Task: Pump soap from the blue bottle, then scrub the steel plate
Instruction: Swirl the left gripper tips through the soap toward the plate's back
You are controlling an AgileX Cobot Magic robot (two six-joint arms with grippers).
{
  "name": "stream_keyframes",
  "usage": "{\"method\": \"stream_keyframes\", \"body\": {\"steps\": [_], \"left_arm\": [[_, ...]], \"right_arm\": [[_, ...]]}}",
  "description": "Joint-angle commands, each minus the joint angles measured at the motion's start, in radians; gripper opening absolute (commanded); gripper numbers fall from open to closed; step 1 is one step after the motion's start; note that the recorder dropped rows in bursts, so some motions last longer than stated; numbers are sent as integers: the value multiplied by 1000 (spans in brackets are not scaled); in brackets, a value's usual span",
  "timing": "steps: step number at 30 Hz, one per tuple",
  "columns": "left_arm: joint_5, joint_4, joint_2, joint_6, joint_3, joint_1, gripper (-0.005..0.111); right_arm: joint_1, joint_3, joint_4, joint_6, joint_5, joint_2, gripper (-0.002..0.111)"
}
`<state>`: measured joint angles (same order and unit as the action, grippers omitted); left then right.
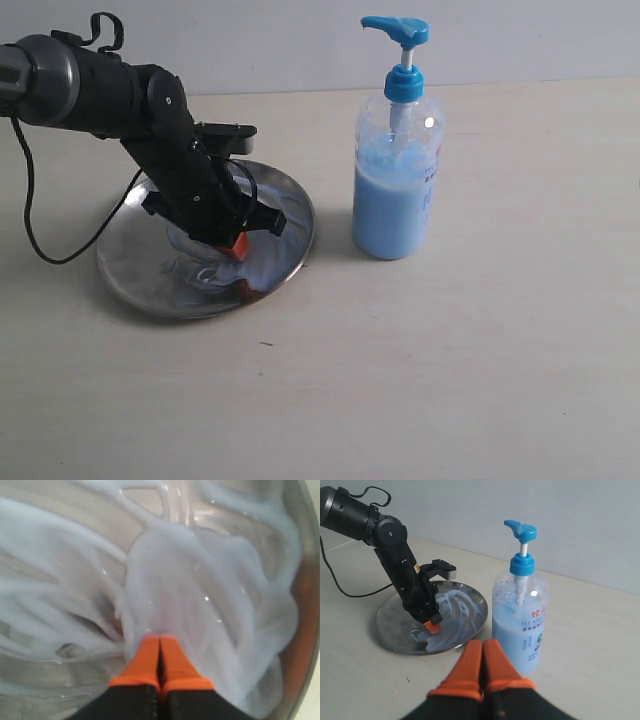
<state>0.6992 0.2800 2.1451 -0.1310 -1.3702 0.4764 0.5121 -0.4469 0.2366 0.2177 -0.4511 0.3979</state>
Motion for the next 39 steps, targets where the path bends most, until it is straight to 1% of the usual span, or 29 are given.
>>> {"method": "stream_keyframes", "body": {"steps": [1,3,6,14,20,28,34,37,39], "left_arm": [[69,-52,-4,4,8,2,0],[71,-58,-4,4,8,2,0],[38,-60,-4,4,8,2,0],[-120,-60,-4,34,8,2,0],[-215,-58,3,34,8,2,0],[-279,-55,60,34,6,2,0],[-268,-54,65,34,6,2,0],[-213,-54,62,30,6,2,0],[-156,-54,61,-3,6,2,0]], "right_arm": [[-1,5,0,0,5,-2,0],[-1,5,0,0,5,-2,0],[-1,5,0,0,5,-2,0],[-1,5,0,0,5,-2,0],[-1,5,0,0,5,-2,0],[-1,5,0,0,5,-2,0],[-1,5,0,0,5,-2,0],[-1,5,0,0,5,-2,0],[-1,5,0,0,5,-2,0]]}}
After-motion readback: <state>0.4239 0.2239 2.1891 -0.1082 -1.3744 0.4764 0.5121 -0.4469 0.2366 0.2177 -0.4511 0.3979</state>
